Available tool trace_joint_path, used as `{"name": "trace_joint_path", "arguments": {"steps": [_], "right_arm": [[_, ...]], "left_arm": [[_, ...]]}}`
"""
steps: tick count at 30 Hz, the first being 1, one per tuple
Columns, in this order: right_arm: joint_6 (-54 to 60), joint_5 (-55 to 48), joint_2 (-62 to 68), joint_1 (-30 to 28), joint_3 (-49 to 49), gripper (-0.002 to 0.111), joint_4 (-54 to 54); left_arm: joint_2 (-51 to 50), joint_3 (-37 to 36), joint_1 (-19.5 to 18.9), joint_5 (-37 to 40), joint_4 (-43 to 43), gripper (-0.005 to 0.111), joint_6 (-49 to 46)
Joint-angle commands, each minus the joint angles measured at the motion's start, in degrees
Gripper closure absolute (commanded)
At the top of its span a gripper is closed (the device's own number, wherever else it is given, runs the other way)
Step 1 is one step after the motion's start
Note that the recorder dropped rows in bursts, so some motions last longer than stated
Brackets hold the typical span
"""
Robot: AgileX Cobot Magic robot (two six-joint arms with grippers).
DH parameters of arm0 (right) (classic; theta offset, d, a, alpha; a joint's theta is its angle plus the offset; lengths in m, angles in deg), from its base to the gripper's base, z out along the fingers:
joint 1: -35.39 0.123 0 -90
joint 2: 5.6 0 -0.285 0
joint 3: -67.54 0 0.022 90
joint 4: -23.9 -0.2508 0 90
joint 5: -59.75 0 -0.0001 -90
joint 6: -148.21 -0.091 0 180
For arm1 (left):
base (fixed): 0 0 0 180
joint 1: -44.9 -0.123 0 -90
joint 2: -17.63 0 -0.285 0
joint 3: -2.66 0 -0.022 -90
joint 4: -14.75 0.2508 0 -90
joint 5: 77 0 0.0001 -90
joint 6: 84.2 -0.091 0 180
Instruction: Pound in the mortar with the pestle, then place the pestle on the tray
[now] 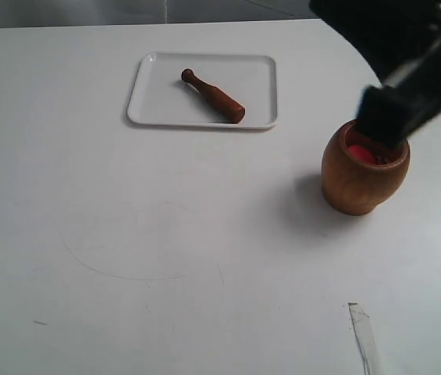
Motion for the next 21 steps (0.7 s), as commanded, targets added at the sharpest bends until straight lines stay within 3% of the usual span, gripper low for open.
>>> {"name": "trace_joint_path", "arguments": {"steps": [1,10,14,21], "right_arm": [[-0.8,-0.3,-7.2,0.3,5.2,0.108,-3.8],[-0.8,-0.8,-13.8,0.3,7.2,0.108,-3.9],[-0.4,-7.5,-17.1,0.0,7.4,0.108,-3.9],[-0.7,-1.1,-25.8,-12.4,17.6,0.108,-4.0]], "left_arm": [[0.1,0.0,0.4,-0.2,-0.4,0.107,0.5],[0.1,0.0,0.4,-0.2,-0.4,0.107,0.5],[0.1,0.0,0.4,-0.2,-0.4,0.107,0.5],[0.1,0.0,0.4,-0.2,-0.4,0.107,0.5]]}}
